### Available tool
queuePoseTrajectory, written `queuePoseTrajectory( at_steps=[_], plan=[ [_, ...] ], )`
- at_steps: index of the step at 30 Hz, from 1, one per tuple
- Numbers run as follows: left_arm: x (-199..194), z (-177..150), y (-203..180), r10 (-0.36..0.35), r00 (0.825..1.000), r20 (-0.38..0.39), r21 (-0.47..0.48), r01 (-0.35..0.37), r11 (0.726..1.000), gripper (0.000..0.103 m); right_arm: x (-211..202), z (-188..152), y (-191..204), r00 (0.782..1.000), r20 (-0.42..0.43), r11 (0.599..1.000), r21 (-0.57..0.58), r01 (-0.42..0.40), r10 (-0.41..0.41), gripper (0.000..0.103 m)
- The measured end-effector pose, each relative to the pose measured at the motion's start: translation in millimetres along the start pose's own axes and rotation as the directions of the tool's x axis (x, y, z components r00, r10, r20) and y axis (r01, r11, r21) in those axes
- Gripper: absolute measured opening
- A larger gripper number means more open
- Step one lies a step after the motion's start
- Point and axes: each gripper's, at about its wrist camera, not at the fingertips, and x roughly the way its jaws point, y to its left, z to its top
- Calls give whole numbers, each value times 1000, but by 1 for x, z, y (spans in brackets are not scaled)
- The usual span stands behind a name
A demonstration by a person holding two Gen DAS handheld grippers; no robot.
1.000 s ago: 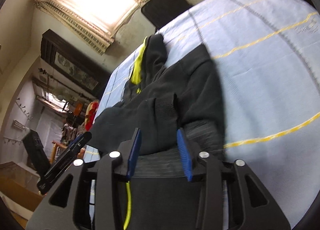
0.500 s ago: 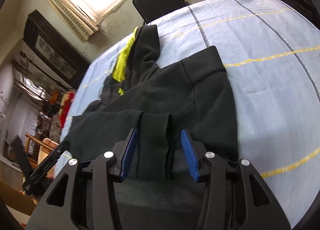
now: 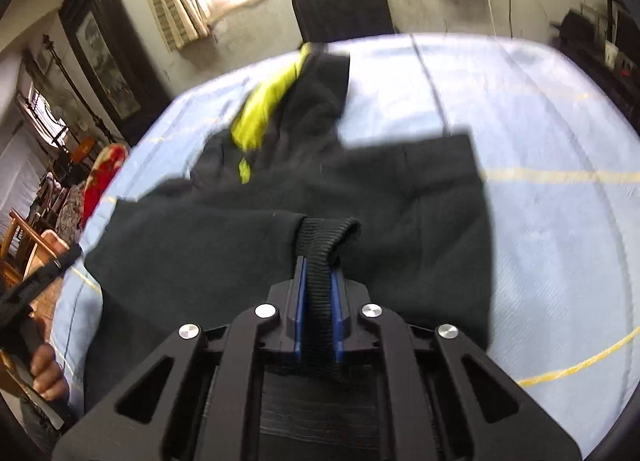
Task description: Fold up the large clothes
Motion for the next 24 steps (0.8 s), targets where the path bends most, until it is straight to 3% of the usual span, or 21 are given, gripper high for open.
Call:
queuePoseTrajectory(
  at_steps=[3, 8, 11, 13, 15, 17, 18, 24],
  plan=[
    [4, 1, 2, 12, 1000, -7, -12, -12, 1000, 62, -20, 23, -10, 995, 72, 998, -13, 69, -68, 9],
    [38, -14, -22, 146, 985, -88, 119, -135, 984, 62, 8, 26, -44, 987, 15, 987, 19, 157, -157, 9],
    [52, -20, -25, 237, 967, -95, 163, -219, 962, 74, 34, 12, -74, 988, -55, 983, 108, 148, -143, 9],
    [53, -18, -21, 254, 962, -99, 158, -237, 959, 74, 37, 9, -83, 993, -58, 981, 160, 111, -103, 10],
    [55, -19, -16, 332, 940, -74, 166, -317, 934, 72, 36, 10, -86, 994, -61, 978, 187, 96, -87, 9],
    [53, -18, -10, 300, 949, -97, 139, -286, 948, 65, 33, 13, -85, 994, -65, 980, 175, 98, -88, 10],
    [50, -17, -9, 278, 955, -105, 129, -264, 956, 53, 29, 14, -83, 994, -65, 982, 165, 95, -85, 10],
    [15, 3, -46, 159, 987, -11, 164, -155, 974, 52, -11, 23, -62, 994, 38, 988, 125, 95, -100, 20]
  ],
)
